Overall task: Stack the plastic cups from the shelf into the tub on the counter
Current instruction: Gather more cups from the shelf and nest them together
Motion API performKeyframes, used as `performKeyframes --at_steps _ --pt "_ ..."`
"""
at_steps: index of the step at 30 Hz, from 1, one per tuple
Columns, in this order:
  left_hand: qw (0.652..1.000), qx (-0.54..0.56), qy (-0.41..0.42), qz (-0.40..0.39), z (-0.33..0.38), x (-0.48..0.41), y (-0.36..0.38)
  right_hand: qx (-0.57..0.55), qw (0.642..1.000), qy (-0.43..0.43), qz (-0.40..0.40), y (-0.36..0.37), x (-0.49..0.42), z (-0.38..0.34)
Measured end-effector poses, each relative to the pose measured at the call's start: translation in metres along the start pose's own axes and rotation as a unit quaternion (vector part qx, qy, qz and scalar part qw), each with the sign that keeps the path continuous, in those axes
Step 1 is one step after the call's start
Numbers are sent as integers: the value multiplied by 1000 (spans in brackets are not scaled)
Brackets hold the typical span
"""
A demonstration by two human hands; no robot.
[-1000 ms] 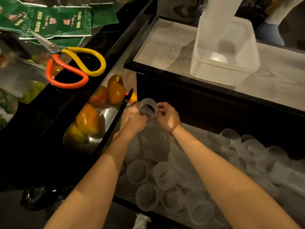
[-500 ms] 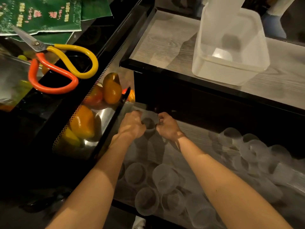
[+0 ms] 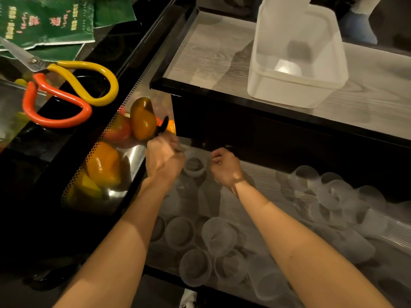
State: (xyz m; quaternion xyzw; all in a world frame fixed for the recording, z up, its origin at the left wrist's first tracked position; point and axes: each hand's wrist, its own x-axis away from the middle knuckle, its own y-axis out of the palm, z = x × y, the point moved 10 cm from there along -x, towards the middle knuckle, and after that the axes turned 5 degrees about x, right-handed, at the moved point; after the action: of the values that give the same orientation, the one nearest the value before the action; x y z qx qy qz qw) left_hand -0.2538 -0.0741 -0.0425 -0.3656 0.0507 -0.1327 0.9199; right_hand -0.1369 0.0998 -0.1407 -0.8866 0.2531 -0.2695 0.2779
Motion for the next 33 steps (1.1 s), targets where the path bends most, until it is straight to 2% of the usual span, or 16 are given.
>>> performKeyframes --at_steps 2,5,9,14,19,25,30,33 --pt "997 82 3 5 6 0 -3 -29 999 -5 14 -5 0 -5" --pt "990 137 17 -35 13 1 9 -60 998 -10 34 -13 3 -10" --pt "989 102 36 -103 4 7 37 -76 997 -4 27 -11 8 -4" --pt "989 32 60 -130 -2 16 53 -73 997 -3 19 -7 12 -1" --pt "982 50 66 -168 3 21 64 -73 997 0 24 -7 16 -1" --pt "974 43 129 -182 17 29 67 -61 998 -6 33 -10 19 -4" --pt "969 8 86 -233 0 27 86 -24 999 2 27 -9 18 -1" --pt "963 4 101 -249 1 25 83 2 1000 13 8 -5 16 3"
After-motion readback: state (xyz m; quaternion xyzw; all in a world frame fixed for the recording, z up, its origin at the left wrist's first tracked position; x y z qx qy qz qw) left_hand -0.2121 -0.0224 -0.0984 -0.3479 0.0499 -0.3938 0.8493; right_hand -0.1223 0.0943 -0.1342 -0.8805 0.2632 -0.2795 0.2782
